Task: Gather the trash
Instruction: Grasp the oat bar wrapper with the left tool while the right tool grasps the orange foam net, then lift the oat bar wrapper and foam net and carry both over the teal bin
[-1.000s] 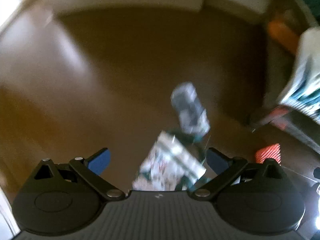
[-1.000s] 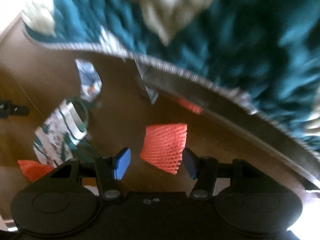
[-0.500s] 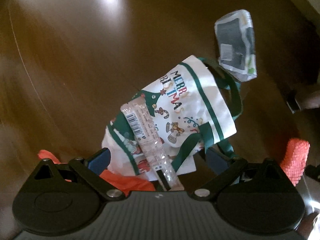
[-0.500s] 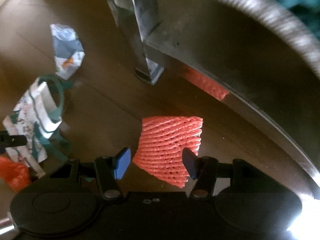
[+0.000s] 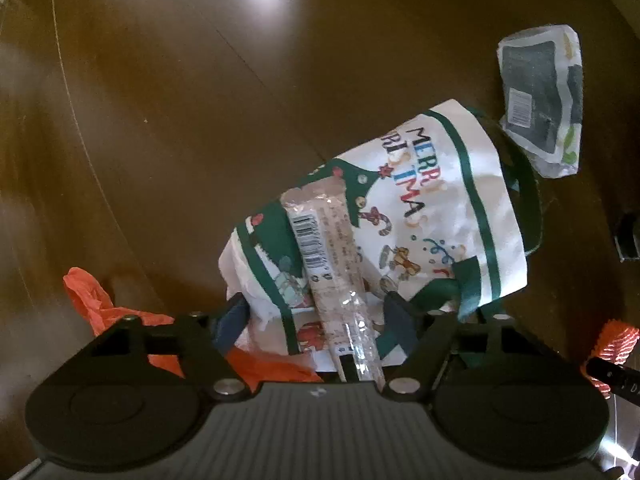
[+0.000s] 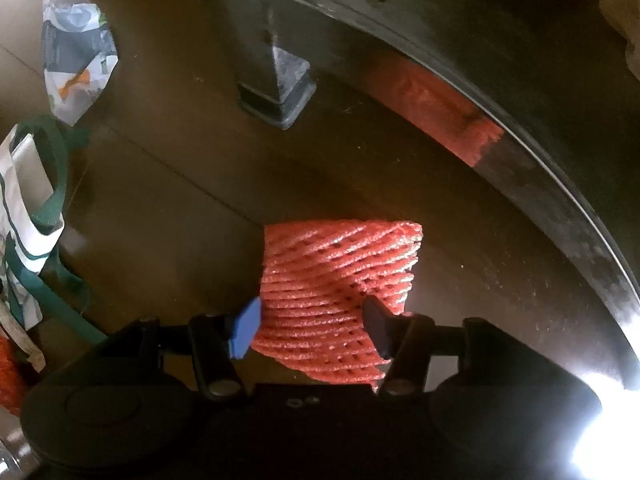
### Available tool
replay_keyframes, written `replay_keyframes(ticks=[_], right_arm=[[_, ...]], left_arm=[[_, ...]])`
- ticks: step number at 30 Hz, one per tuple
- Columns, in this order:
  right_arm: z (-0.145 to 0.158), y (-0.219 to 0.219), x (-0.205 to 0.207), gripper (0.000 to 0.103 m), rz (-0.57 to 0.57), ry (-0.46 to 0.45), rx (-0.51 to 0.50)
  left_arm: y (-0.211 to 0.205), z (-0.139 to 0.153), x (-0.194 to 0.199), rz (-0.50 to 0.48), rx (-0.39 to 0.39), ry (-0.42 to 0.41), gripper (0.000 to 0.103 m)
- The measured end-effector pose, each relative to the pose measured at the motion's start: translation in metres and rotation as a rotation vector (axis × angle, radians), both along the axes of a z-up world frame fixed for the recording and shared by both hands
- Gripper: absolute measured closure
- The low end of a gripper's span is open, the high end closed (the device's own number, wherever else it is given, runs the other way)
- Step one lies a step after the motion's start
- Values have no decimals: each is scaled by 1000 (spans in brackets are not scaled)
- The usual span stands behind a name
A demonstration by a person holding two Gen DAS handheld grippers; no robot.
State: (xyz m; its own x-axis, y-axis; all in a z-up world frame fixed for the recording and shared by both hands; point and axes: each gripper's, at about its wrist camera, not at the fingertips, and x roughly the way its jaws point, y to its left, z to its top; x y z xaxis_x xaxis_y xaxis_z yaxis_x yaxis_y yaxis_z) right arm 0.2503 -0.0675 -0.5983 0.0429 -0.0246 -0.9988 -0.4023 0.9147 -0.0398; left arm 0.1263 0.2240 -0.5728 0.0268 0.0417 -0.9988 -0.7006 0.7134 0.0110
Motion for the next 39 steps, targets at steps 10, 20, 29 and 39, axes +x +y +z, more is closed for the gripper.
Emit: replay_keyframes(ticks=[10,20,29,39], right_arm=[[17,0,-11,90,110,-33,-1],[99,-36,-46,90,166,-125,64],[197,-63,-58,90,96,-229,147],[205,-84,-68,89,79,-219,135]], left_arm=[[-1,3,-2,-14,11,-3,78],[-5,36,-12,-67,-22,-33,91],[-12,106,-21,-119,-33,-153,97],[-44,103,-6,-241,-114,-124,96]])
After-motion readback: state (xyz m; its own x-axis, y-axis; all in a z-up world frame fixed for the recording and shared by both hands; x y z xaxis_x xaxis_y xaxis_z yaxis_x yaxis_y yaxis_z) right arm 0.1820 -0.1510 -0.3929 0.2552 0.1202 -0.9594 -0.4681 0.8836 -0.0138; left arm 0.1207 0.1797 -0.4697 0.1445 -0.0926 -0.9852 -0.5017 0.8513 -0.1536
